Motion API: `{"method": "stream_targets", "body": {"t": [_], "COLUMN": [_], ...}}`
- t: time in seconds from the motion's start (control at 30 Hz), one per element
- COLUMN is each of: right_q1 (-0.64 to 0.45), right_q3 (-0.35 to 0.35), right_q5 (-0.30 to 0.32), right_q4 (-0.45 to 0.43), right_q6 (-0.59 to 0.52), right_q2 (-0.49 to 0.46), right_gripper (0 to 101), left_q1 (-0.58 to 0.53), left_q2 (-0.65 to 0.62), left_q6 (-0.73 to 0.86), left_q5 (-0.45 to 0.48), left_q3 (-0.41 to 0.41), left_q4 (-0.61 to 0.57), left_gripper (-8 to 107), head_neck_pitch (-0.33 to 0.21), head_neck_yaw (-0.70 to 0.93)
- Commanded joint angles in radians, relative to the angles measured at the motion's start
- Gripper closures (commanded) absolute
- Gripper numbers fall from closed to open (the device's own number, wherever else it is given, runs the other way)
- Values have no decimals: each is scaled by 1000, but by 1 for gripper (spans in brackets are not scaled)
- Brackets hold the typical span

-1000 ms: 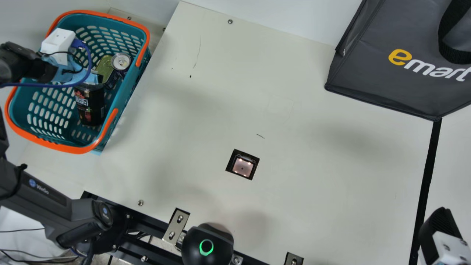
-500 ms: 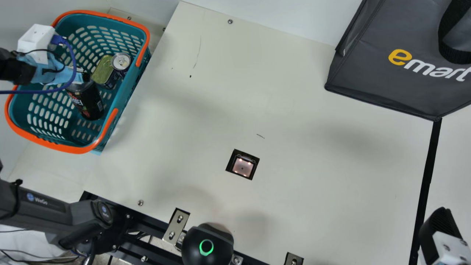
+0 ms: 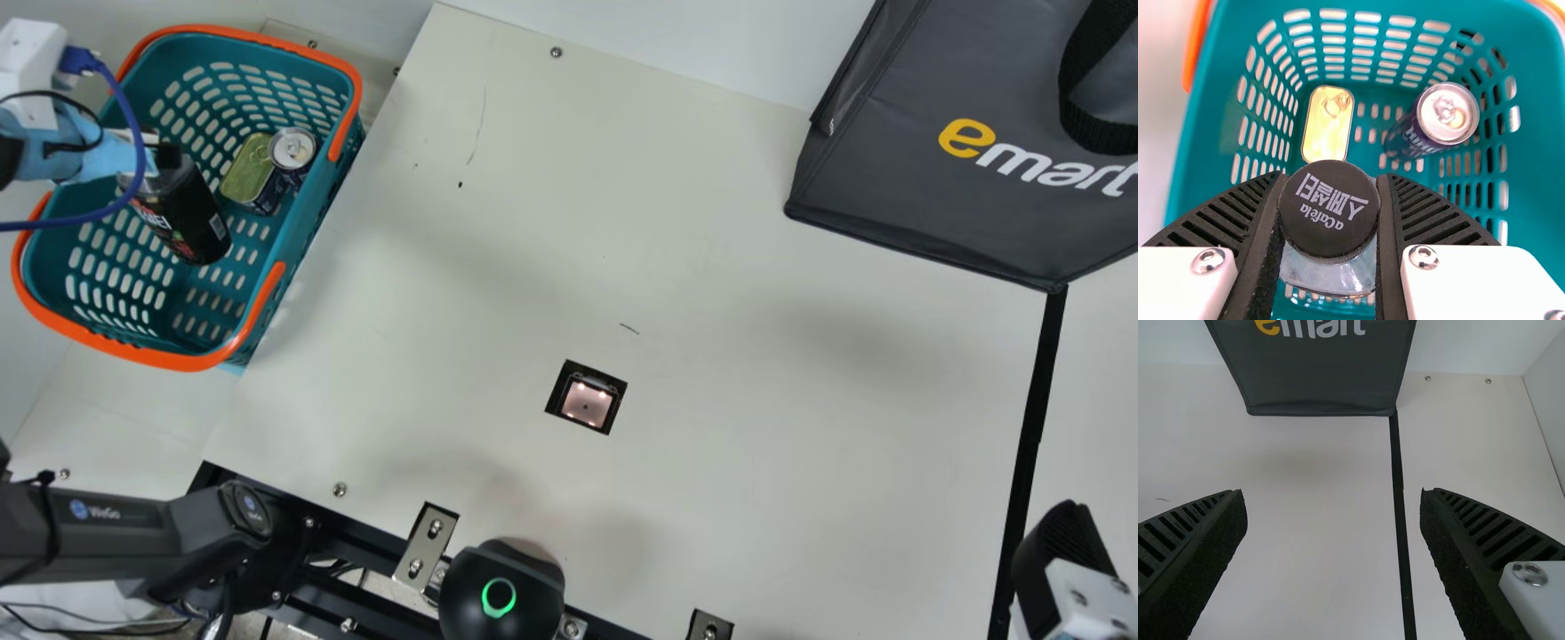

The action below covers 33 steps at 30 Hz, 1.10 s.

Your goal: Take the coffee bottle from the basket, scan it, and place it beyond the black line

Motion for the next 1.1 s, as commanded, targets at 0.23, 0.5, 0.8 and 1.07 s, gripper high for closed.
{"method": "stream_targets", "body": {"t": [0.23, 0.5, 0.8, 1.07], "right_q1": [0, 0, 0, 0], "right_q3": [0, 0, 0, 0], "right_q5": [0, 0, 0, 0], "right_q4": [0, 0, 0, 0], "right_q6": [0, 0, 0, 0], "right_q2": [0, 0, 0, 0], "right_gripper": [10, 10, 10, 10], "left_q1": [18, -2, -59, -136], "left_q2": [-77, -123, -157, -180], "left_q6": [2, -2, 7, -6], "left_q5": [120, 199, 254, 290], "left_q3": [-68, -132, -206, -251], "left_q4": [-49, -100, -150, -181], "left_gripper": [89, 89, 89, 89], "head_neck_pitch": [-26, -26, -26, -26], "head_neck_yaw": [2, 2, 2, 2]}}
